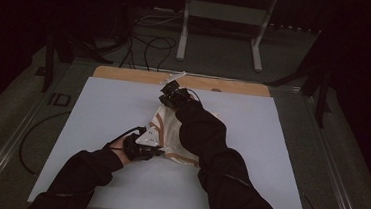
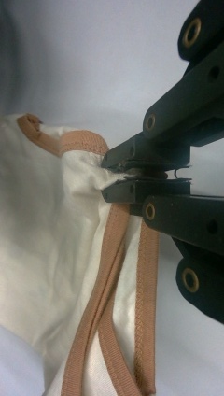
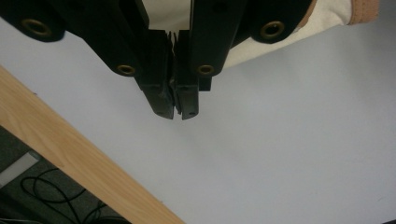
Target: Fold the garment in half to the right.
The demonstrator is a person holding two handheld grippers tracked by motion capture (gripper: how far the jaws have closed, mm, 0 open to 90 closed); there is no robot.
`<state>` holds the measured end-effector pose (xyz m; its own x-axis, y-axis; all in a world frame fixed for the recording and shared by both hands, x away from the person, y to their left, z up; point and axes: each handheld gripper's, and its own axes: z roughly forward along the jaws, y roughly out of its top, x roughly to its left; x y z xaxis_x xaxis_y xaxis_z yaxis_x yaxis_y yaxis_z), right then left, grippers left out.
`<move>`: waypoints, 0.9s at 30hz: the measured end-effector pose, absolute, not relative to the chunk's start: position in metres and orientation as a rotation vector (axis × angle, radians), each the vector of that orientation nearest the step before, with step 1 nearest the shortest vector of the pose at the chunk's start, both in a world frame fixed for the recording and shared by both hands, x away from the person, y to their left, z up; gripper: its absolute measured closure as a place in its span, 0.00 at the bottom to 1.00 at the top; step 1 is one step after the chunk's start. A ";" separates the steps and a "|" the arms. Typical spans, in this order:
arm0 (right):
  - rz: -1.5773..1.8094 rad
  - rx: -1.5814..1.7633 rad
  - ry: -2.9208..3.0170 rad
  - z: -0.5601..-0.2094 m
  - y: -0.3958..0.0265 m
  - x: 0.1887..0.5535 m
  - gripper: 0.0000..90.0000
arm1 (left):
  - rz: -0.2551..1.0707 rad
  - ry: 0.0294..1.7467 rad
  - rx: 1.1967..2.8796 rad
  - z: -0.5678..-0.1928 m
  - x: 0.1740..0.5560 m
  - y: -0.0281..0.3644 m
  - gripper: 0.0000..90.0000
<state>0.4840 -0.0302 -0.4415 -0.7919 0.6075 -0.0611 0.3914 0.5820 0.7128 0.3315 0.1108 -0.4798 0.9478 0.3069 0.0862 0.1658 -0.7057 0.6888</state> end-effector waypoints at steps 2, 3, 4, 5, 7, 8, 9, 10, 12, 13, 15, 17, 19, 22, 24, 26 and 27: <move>1.028 0.819 2.507 -0.439 -0.034 0.484 0.98 | 0.252 0.327 2.369 -0.477 0.333 0.108 0.95; 1.035 0.821 2.502 -0.438 -0.036 0.484 0.98 | 0.250 0.321 2.371 -0.475 0.333 0.106 0.95; 1.040 0.819 2.502 -0.437 -0.038 0.484 0.98 | 0.250 0.317 2.374 -0.474 0.333 0.104 0.95; 1.041 0.820 2.500 -0.435 -0.040 0.484 0.98 | 0.247 0.314 2.370 -0.474 0.333 0.102 0.95; 1.051 0.824 2.494 -0.434 -0.045 0.483 0.98 | 0.243 0.305 2.374 -0.473 0.334 0.098 0.95; 1.052 0.825 2.492 -0.433 -0.047 0.483 0.98 | 0.242 0.299 2.375 -0.472 0.334 0.096 0.95; 1.052 0.825 2.492 -0.433 -0.047 0.483 0.98 | 0.242 0.299 2.375 -0.472 0.334 0.096 0.95; 1.049 0.832 2.491 -0.433 -0.050 0.483 0.98 | 0.243 0.291 2.381 -0.471 0.335 0.094 0.95; 1.060 0.847 2.485 -0.431 -0.057 0.482 0.98 | 0.238 0.284 2.381 -0.470 0.335 0.089 0.95; 1.062 0.854 2.485 -0.431 -0.059 0.482 0.98 | 0.238 0.284 2.389 -0.469 0.335 0.087 0.95; 1.061 0.858 2.477 -0.430 -0.064 0.482 0.98 | 0.240 0.278 2.399 -0.468 0.336 0.084 0.95; 1.063 0.871 2.470 -0.430 -0.069 0.481 0.98 | 0.242 0.276 2.404 -0.467 0.336 0.081 0.95; 1.064 0.867 2.464 -0.429 -0.074 0.481 0.98 | 0.243 0.269 2.404 -0.466 0.336 0.077 0.95; 1.067 0.873 2.456 -0.427 -0.082 0.480 0.98 | 0.234 0.259 2.398 -0.463 0.337 0.072 0.95; 1.068 0.876 2.450 -0.427 -0.088 0.480 0.98 | 0.229 0.254 2.394 -0.462 0.338 0.068 0.95; 1.073 0.886 2.441 -0.426 -0.094 0.480 0.98 | 0.220 0.252 2.397 -0.461 0.339 0.065 0.95; 1.078 0.904 2.436 -0.426 -0.098 0.479 0.98 | 0.216 0.252 2.394 -0.461 0.340 0.063 0.95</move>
